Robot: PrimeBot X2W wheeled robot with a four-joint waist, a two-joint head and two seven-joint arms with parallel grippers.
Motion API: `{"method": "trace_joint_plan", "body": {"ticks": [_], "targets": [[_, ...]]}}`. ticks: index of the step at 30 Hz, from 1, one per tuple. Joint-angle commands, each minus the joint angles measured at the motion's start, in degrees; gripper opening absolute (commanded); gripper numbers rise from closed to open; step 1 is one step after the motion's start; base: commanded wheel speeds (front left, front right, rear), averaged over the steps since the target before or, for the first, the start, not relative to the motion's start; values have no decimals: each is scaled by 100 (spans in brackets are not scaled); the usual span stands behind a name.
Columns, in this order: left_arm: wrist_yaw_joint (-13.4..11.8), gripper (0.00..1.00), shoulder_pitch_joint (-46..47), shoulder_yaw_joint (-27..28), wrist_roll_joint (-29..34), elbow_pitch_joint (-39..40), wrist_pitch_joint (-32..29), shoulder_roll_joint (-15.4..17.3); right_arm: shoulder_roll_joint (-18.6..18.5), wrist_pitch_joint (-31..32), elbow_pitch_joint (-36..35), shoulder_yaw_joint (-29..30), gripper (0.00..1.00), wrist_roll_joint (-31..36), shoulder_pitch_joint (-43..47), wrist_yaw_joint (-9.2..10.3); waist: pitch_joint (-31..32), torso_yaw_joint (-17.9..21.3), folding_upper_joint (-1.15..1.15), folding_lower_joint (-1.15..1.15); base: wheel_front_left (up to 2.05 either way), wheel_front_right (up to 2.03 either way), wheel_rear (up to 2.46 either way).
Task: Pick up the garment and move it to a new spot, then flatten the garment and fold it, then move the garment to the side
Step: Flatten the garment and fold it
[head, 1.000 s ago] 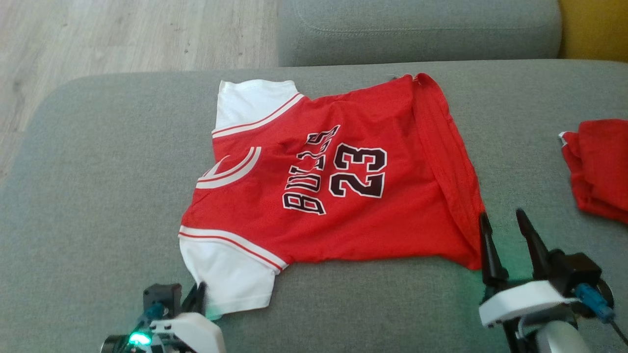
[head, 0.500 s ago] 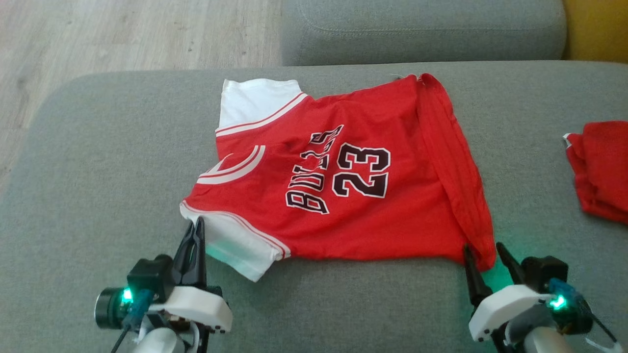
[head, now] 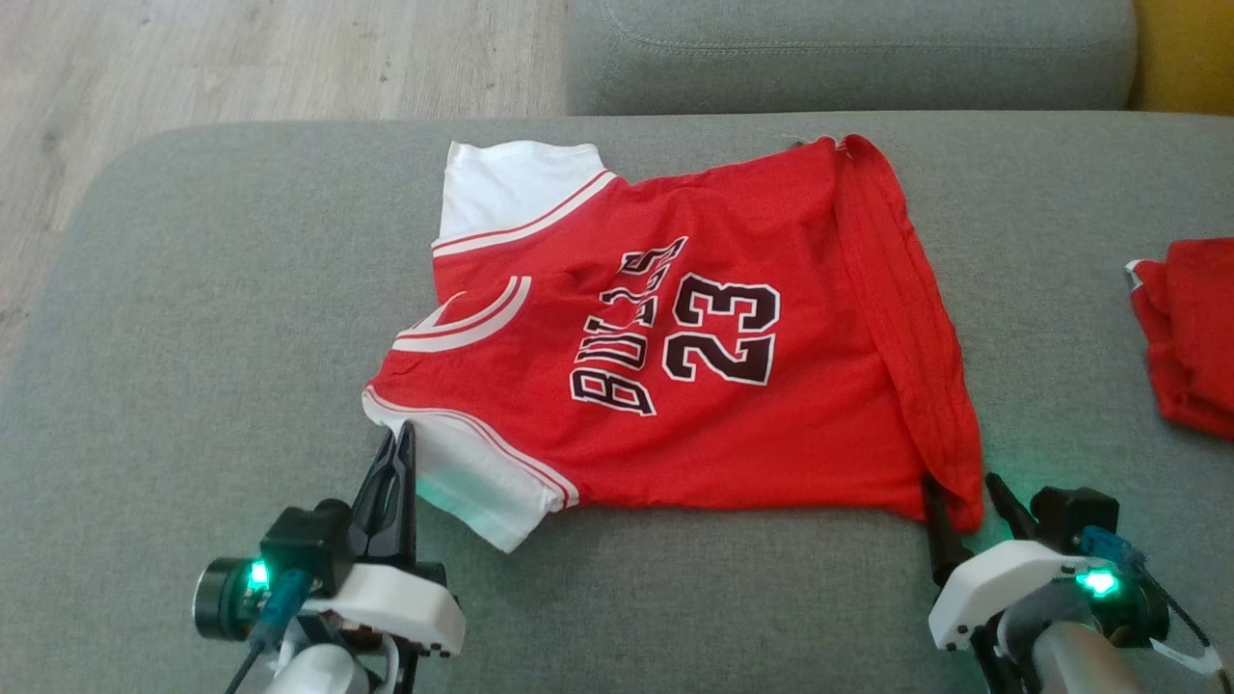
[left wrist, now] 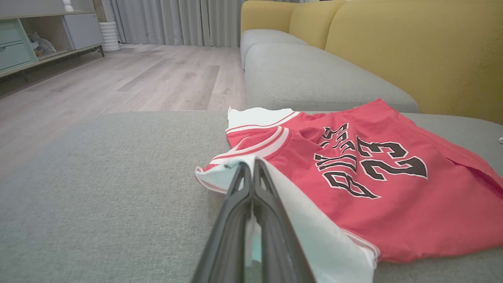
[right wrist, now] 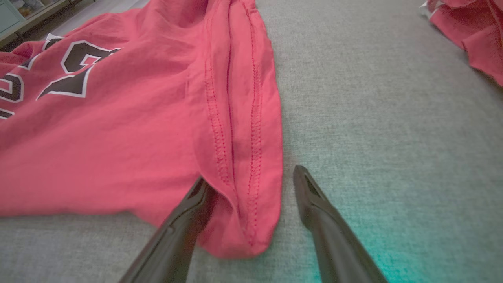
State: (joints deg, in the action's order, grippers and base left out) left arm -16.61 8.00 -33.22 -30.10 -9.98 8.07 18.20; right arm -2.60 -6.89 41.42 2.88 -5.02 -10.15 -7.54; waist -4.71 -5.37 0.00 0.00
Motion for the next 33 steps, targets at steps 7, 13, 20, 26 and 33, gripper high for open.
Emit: {"method": "trace_joint_plan", "body": {"ticks": [7, 13, 20, 26, 33], "targets": [[-11, 0, 308, 195, 30, 123, 7, 181, -28, 55, 318, -540, 0, -502, -139, 5, 117, 29, 0, 0, 0, 0, 0], [-36, 0, 162, 227, -84, -13, -160, 295, -28, -39, 148, -926, 0, -1026, -119, 5, 253, 202, 0, 0, 0, 0, 0], [-61, 0, 82, 450, -263, 161, -156, 469, -28, -164, -688, -1338, 0, -1897, -47, 5, 496, 439, 0, 0, 0, 0, 0], [47, 0, 492, 734, -434, 700, -371, 738, -28, 186, -2040, -1350, 0, -2358, -363, 5, 636, 586, 0, 0, 0, 0, 0], [305, 0, 1806, 1151, -862, 1131, -1017, 897, -28, 893, -3336, -906, 0, -3179, -1291, 5, 742, 581, 0, 0, 0, 0, 0]]}}
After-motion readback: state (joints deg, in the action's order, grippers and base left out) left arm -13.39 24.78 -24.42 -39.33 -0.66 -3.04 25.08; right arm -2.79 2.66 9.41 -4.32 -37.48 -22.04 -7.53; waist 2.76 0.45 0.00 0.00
